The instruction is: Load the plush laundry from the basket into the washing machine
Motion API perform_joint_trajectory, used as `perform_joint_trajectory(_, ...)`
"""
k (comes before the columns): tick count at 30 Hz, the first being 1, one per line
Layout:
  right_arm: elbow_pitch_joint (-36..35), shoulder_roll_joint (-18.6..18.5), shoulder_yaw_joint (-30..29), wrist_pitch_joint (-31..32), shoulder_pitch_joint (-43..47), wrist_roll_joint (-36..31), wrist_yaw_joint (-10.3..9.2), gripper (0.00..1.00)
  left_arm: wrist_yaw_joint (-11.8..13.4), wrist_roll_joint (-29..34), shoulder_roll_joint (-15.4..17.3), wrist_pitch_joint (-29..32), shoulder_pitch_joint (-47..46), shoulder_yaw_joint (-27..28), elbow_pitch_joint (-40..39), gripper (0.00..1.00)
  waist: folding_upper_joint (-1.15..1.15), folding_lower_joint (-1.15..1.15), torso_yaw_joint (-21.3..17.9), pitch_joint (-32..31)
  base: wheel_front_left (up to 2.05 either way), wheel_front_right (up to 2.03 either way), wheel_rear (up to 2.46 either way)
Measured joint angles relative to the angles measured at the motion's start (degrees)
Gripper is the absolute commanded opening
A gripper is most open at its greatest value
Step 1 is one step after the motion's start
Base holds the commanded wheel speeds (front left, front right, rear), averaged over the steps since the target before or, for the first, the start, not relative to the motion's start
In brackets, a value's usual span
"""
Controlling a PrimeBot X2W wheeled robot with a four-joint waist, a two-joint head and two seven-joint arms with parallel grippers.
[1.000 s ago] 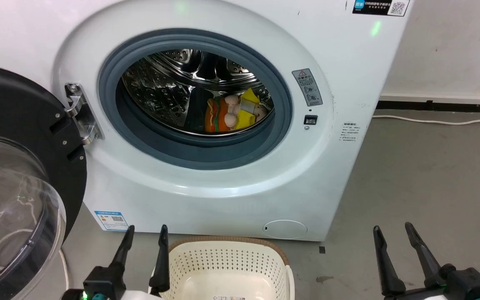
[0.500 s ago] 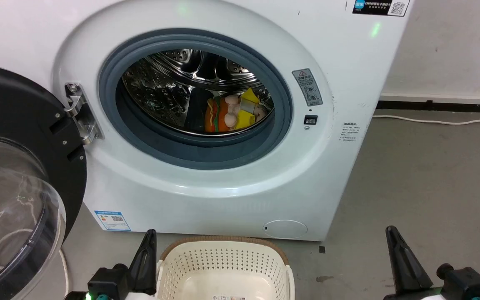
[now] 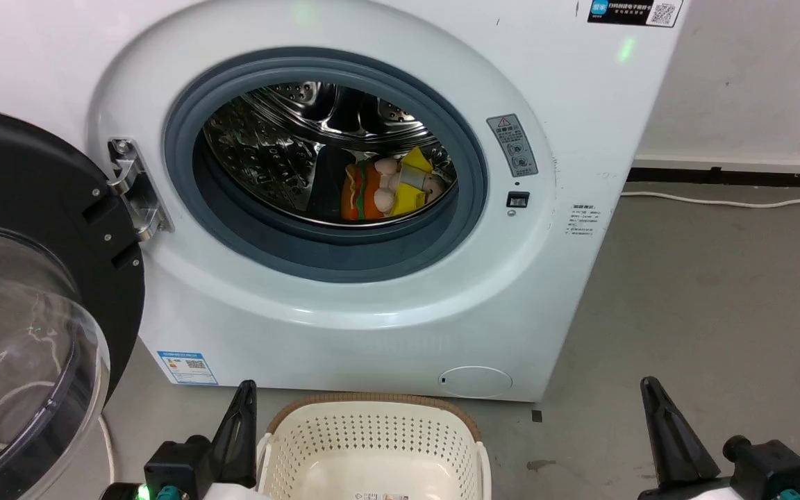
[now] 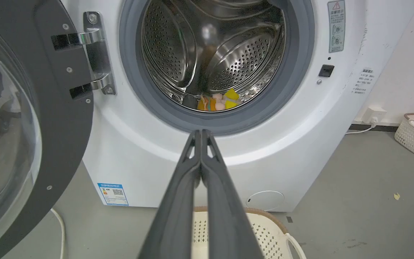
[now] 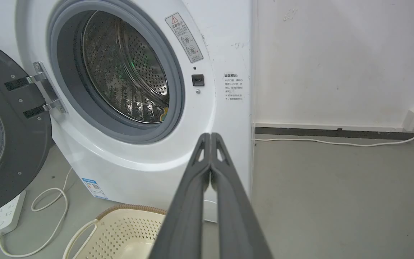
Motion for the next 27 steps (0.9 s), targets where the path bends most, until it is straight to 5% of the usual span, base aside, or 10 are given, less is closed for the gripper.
perform_joint_trajectory(27, -0.2, 0.0, -0.6, 3.6, -1.7, -2.5, 0.00, 0.00, 0.1, 2.5, -0.3, 3.5, -0.8, 1.5, -1.6, 0.00, 0.00, 0.00, -0.1, 0.0, 0.00, 0.00, 0.00)
